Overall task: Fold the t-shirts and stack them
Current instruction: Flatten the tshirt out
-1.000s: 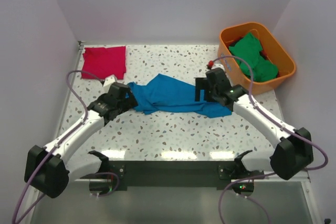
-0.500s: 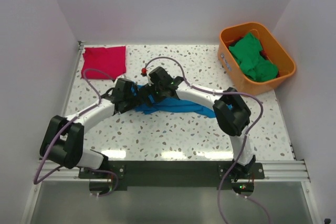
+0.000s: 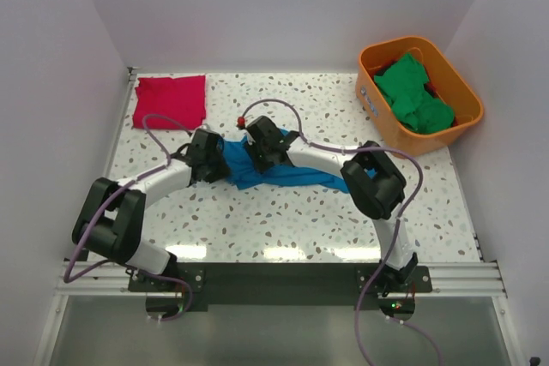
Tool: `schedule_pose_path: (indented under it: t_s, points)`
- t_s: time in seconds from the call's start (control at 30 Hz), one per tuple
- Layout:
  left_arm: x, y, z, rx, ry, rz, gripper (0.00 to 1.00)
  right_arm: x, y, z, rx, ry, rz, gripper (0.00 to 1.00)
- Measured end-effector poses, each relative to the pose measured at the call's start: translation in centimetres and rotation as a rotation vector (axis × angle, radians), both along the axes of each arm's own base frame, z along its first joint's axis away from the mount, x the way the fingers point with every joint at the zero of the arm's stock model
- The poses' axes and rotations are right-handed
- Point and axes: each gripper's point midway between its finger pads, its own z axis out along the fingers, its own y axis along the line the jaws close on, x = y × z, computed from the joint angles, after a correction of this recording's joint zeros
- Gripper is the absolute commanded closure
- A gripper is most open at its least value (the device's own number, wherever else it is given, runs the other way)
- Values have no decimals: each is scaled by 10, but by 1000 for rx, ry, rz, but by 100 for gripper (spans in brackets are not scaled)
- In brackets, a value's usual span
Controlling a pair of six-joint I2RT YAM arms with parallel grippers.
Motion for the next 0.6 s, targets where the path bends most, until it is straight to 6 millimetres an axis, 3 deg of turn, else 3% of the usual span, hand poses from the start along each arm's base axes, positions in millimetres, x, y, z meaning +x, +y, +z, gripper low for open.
schedule_pose_path:
  t_s: [0.03,0.07,0.13,0.33,0.5,0.6]
  points:
    - [1,-1,1,-7,-5,-1,89,-3,-4,1,-1,1,-5,79]
    - [1,-2,1,-12,-6,-2,100,-5,-7,2,-1,2,-9,80]
    - [0,-3,0,-16,-5,-10,100,-9,-11,6,6,-4,-21,85]
    - [-7,-6,6,-54,-45,-29,100,-23,-24,29,39,-24,-33,86]
    - [-10,-5,41,-96,-160,-35,100,-34,-31,59,90,-59,-28,83]
    - [-10,1,66,-95,-244,-20,100,-40,-39,69,109,-77,-25,73]
